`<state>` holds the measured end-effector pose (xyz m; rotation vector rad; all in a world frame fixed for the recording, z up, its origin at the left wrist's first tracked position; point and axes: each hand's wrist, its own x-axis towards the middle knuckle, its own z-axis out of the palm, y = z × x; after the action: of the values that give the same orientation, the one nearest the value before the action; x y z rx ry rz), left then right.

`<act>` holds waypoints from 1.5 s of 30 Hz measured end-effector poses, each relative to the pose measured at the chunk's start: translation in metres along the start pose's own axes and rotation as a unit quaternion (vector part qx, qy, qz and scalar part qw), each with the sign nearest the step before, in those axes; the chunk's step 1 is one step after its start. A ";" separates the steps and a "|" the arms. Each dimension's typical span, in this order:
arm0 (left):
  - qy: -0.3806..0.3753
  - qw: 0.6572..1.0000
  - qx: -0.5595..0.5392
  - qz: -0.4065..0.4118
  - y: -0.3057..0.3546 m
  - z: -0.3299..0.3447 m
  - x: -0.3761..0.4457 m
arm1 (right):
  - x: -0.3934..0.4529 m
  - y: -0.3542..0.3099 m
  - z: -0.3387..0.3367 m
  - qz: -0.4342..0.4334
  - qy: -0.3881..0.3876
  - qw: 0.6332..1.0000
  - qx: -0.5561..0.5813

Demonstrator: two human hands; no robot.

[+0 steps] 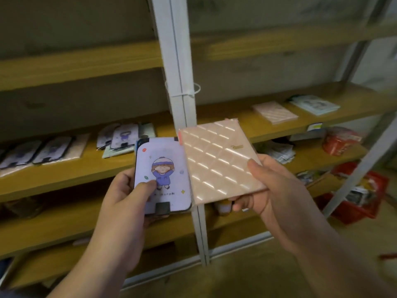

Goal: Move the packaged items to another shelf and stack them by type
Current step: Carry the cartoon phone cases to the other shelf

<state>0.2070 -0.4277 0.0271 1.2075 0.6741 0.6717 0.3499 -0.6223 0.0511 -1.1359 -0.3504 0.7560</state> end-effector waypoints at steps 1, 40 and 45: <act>-0.009 1.000 0.002 -0.003 -0.002 0.015 0.000 | -0.003 -0.005 -0.013 -0.003 0.012 1.000 0.011; 0.028 0.998 0.012 -0.047 -0.104 0.362 0.227 | 0.344 -0.110 -0.325 0.011 0.115 0.942 -0.314; 0.089 0.996 -0.009 -0.027 -0.106 0.391 0.227 | 0.364 -0.120 -0.338 -0.066 0.085 0.817 -0.567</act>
<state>0.6618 -0.5110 -0.0149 1.1162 0.8452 0.7439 0.8559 -0.6250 -0.0190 -2.2583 -0.7678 0.2516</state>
